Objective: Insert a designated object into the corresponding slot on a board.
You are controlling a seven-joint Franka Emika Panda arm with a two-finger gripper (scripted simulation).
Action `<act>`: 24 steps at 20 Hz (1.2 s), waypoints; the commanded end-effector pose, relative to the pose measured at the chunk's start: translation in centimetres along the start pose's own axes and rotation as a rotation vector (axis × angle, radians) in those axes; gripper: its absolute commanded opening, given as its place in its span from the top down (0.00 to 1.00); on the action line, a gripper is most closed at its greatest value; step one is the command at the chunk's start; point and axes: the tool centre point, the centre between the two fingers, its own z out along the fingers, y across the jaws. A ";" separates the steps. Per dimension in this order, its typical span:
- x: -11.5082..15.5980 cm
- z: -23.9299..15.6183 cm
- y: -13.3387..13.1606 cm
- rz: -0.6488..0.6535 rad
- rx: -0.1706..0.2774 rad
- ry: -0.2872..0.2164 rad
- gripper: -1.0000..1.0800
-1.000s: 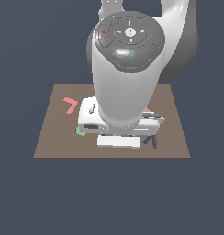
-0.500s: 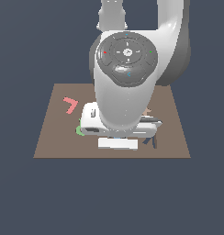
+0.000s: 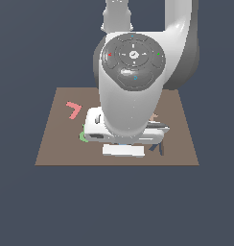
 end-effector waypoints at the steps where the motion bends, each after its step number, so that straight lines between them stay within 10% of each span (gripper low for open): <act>1: 0.0 -0.2 0.0 0.000 0.000 0.000 1.00; 24: 1.7 -0.4 -0.4 -0.296 0.000 0.000 1.00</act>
